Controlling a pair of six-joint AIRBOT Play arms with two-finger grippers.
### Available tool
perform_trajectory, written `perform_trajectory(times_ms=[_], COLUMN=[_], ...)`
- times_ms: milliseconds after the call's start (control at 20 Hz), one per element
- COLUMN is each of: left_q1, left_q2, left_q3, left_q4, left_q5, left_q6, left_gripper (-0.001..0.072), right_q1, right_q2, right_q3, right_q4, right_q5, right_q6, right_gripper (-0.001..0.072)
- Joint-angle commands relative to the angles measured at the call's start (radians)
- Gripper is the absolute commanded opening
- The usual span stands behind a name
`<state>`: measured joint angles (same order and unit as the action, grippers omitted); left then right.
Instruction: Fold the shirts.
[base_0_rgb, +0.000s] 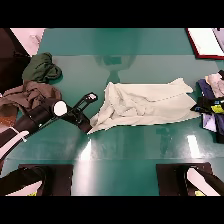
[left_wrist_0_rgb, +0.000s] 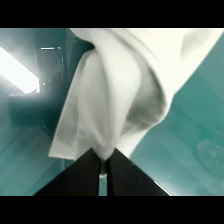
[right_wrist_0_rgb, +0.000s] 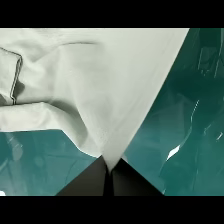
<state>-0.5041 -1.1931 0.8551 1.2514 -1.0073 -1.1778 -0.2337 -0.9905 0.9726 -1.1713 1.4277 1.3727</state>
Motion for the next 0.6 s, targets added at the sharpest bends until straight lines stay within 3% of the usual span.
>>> perform_trajectory(times_ms=[0, 350, 550], left_q1=[0.040, 0.340, 0.415], left_q2=[0.005, 0.219, 0.311], left_q3=[0.132, 0.452, 0.692], left_q4=[0.005, -0.004, -0.002], left_q5=[-0.163, -0.178, -0.173], left_q6=[-0.015, -0.318, -0.369], left_gripper=[0.0029, 0.0029, 0.0029], right_q1=[-0.013, 0.032, 0.087], right_q2=[0.001, 0.001, 0.001], right_q3=[0.017, 0.256, 0.557], right_q4=[0.000, 0.003, 0.002], right_q5=[0.021, 0.071, 0.029], right_q6=[0.000, 0.023, 0.064], right_gripper=[0.0014, 0.0015, 0.0014])
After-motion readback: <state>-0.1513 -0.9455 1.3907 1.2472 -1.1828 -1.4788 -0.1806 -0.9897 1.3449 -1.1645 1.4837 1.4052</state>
